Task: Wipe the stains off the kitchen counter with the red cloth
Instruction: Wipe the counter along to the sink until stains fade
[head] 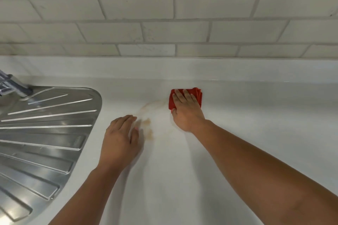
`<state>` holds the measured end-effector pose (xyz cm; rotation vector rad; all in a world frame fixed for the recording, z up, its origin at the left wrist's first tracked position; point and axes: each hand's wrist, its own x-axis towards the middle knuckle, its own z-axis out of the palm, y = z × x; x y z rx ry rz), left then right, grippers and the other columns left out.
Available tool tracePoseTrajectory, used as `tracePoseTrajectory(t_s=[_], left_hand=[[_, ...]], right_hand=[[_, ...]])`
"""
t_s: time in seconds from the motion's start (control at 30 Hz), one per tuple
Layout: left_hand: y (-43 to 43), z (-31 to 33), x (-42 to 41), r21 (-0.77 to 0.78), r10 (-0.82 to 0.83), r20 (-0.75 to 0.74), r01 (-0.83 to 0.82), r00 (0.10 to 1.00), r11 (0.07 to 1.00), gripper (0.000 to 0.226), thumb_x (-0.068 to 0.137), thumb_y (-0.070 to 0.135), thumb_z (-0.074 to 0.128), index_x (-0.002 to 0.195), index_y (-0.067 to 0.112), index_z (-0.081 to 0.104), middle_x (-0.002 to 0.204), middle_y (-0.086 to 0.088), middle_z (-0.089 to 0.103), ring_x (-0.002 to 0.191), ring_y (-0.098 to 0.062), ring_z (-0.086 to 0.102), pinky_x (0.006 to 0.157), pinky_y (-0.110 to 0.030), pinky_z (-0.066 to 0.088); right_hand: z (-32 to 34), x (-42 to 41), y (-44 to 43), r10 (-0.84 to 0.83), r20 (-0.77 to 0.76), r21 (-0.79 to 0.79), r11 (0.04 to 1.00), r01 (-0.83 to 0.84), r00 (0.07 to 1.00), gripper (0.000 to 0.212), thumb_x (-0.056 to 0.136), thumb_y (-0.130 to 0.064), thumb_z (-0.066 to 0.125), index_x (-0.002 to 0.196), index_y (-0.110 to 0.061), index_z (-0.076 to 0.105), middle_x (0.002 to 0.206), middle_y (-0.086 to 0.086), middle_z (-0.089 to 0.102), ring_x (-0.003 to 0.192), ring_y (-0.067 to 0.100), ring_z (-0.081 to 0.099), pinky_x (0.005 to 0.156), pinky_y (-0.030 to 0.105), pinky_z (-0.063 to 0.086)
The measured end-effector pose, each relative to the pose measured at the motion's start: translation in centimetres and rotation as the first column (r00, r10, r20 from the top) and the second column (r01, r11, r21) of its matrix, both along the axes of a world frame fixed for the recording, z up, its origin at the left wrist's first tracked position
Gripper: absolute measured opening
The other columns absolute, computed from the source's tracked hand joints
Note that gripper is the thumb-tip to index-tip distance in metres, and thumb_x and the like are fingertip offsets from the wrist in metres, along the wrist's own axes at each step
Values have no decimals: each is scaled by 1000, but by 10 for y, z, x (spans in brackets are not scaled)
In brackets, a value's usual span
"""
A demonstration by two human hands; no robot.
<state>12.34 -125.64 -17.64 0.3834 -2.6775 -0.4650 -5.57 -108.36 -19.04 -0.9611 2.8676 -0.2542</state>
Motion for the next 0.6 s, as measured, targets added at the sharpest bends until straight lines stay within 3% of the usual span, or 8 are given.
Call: tracePoseTrajectory(t_s=[0.3,0.6], left_hand=[[-57,-9,30,27,57,7,-57,998,998,45,93,33,41,123,9,65,126,-5,64,119,-23,52,105,-32,36],[-83,-6,53,63,108,7,-108,994,992,45,93,34,42,125,12,64,127,-2,63,120,-19,50,104,-37,42]], right_hand=[[0,8,-66,103,5,-18,995,-103,995,60,100,-35,30,155,-17,14,164,-3,4,150,20,-1,122,41,1],[-1,41,-102,326,26,-188,930,-316,945,55,98,-22,37,153,-24,28,160,-12,19,149,14,7,120,32,-2]])
